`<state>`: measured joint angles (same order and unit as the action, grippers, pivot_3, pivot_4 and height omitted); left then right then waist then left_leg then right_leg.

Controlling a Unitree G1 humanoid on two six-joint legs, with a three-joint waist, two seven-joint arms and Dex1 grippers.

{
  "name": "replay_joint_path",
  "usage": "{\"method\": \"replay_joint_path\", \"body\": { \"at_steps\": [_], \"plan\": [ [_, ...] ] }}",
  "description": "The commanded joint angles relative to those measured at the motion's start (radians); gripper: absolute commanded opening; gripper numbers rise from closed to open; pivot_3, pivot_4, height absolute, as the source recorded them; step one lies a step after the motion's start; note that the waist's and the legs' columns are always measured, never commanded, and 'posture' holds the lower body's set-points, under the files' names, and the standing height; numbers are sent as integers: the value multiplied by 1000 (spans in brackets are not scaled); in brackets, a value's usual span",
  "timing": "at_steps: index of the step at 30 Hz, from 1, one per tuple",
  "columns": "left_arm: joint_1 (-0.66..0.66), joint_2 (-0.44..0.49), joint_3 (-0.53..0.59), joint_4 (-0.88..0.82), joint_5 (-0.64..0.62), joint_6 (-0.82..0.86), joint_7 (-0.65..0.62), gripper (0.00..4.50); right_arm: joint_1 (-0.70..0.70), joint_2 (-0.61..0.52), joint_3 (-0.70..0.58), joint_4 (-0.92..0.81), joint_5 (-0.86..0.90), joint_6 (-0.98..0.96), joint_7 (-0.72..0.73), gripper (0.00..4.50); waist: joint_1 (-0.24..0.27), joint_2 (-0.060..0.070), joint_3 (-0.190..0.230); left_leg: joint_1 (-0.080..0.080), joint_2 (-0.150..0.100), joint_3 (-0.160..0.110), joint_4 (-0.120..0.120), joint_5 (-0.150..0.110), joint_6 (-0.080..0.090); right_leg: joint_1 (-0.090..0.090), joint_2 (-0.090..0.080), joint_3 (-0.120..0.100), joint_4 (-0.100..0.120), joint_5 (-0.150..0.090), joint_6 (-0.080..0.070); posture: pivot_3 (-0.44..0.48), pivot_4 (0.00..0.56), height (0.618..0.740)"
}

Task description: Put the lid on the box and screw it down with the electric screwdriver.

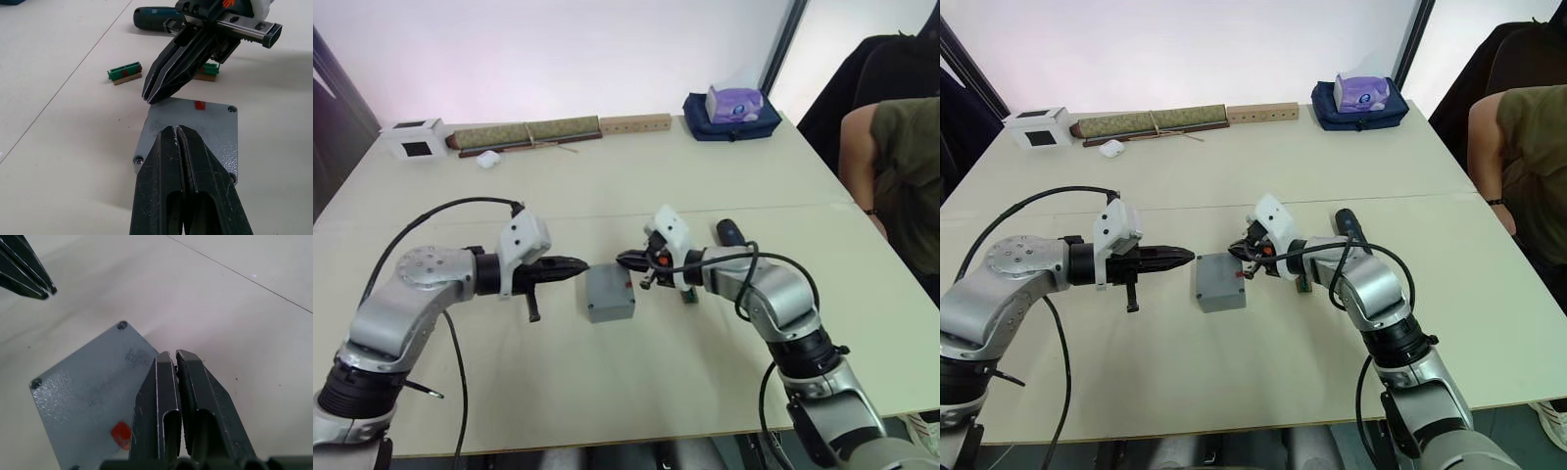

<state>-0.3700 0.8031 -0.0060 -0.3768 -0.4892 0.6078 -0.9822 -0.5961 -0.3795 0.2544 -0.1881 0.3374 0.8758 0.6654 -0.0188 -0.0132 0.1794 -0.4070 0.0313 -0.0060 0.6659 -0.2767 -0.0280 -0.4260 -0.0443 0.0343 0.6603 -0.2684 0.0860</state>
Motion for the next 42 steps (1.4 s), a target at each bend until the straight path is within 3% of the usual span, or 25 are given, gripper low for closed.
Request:
{"method": "replay_joint_path", "body": {
  "at_steps": [1, 2, 5, 8, 9, 10, 15, 21, 23, 27, 36, 42],
  "plan": [
    [-19, 1, 7, -31, -10, -7, -2, 0, 12, -13, 8, -3, -7, -27, 18, 55, 0, 0, 0, 0, 0, 0, 0, 0, 0, 0, 0, 0, 0, 0, 0, 0, 150, 740],
    [-18, 1, 7, -31, -9, -7, -2, 0, 14, -15, 8, -5, -8, -31, 20, 55, 0, 0, 0, 0, 0, 0, 0, 0, 0, 0, 0, 0, 0, 0, 0, 0, 150, 740],
    [-19, -2, 6, -32, -12, -5, 0, 0, 10, -18, -4, -17, 8, -20, 30, 839, 0, 0, 0, 0, 0, 0, 0, 0, 0, 0, 0, 0, 0, 0, 0, 0, 150, 740],
    [-19, -5, 3, -33, -12, -5, 1, 0, 2, -26, -20, -37, 24, -8, 40, 2124, 0, 0, 0, 0, 0, 0, 0, 0, 0, 0, 0, 0, 0, 0, 0, 0, 150, 740],
    [-19, -7, 2, -33, -13, -5, 2, 0, -2, -28, -28, -43, 29, -3, 42, 2332, 0, 0, 0, 0, 0, 0, 0, 0, 0, 0, 0, 0, 0, 0, 0, 0, 150, 740],
    [-19, -7, 1, -34, -13, -5, 3, 0, -4, -31, -33, -47, 33, 0, 42, 2973, 0, 0, 0, 0, 0, 0, 0, 0, 0, 0, 0, 0, 0, 0, 0, 0, 150, 740],
    [-28, -25, -4, -40, -23, -2, 7, 0, -54, -87, -115, -103, 82, 75, 46, 4455, 1, 0, 0, 0, 0, 0, 0, 0, 0, 0, 0, 0, 0, 0, 0, 0, 150, 740],
    [-65, -53, -23, -52, -42, -15, -14, 0, -175, -322, -219, -80, 108, 362, 38, 4455, 9, 0, 0, 0, 0, 0, 0, 0, 0, 0, -1, 0, 0, 0, 0, 0, 150, 740],
    [-85, -70, -28, -56, -54, -17, -21, 0, -221, -448, -169, -33, 94, 447, 65, 4455, 8, 0, 0, -1, -1, 0, 0, 0, 0, 0, -1, 0, -1, 0, 0, 0, 150, 740],
    [-117, -101, -44, -50, -54, -22, -23, 0, -290, -597, -31, 55, 83, 546, 119, 4455, -2, 0, 0, 0, -1, 0, 0, 0, 0, 1, -1, 0, -3, 0, 0, 0, 150, 740],
    [-127, -147, -73, -50, -36, -52, -12, 0, -426, -598, 238, 326, 59, 664, 182, 4455, -9, 0, 0, 0, 0, 1, 0, 0, 0, 0, 0, 2, -3, 0, 0, 0, 150, 740],
    [-109, -144, -64, -72, -42, -56, 1, 0, -477, -526, 316, 461, 42, 651, 207, 4455, -2, 0, 0, -1, 0, 1, 0, 0, 0, 0, 0, 2, -3, 0, 0, 0, 150, 740]
  ]
}}
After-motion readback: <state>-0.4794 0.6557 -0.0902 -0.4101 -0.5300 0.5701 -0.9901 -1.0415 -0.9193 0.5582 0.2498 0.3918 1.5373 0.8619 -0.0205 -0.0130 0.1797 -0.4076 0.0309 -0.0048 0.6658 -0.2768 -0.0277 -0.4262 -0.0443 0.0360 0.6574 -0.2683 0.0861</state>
